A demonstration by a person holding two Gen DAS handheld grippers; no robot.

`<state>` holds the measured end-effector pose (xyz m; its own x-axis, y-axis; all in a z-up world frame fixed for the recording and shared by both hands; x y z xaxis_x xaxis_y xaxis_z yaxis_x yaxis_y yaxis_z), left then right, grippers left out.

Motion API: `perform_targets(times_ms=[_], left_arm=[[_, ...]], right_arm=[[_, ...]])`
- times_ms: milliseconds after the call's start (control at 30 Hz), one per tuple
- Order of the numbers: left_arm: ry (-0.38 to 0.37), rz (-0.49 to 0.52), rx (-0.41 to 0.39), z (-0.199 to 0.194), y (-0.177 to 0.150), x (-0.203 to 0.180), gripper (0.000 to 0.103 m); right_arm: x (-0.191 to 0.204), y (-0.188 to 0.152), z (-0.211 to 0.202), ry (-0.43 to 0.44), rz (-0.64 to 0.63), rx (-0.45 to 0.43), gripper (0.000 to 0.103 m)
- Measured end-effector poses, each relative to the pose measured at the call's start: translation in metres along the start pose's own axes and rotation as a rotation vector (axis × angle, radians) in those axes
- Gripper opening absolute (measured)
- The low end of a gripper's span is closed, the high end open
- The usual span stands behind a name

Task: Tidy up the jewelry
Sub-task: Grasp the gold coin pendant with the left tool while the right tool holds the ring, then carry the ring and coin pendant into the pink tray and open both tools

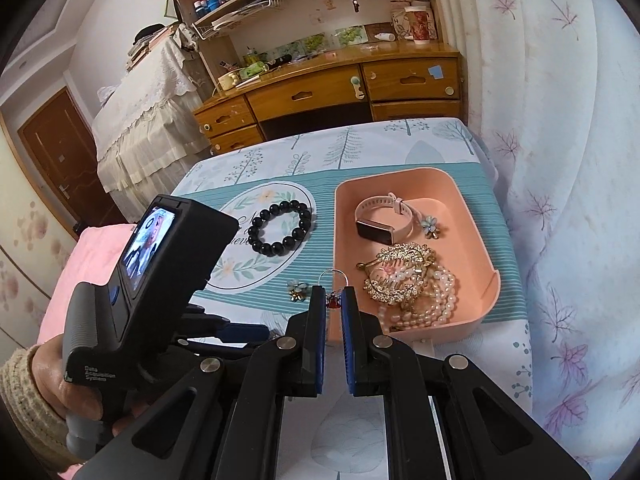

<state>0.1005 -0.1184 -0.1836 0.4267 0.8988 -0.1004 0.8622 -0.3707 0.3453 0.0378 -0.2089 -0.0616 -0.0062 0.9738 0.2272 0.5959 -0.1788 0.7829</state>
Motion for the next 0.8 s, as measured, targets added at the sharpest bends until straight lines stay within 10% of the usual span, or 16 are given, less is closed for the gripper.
perform_targets(times_ms=[467,800], left_arm=[[0.007,-0.017,-0.048,-0.016,0.001,0.004,0.016],[-0.049,-0.064,-0.226,-0.075,0.069,-0.006,0.016]], right_arm=[[-0.012,-0.001,0.002,-0.029,0.025,-0.013,0.008],[-0.053,0.022,0.012,-0.094,0.138,-0.040,0.008]])
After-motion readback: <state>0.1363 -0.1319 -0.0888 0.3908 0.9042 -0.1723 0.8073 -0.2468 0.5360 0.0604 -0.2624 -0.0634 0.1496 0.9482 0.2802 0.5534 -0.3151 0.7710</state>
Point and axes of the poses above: each gripper's, at about its wrist camera, not at the fingertips, and z roughly the way its jaws point, x to its left, y to its top, the point moved 6 cm from there along z, roughly the way its jaws point, and after that the axes turned 12 degrees about -x, right-handed, at the moved point
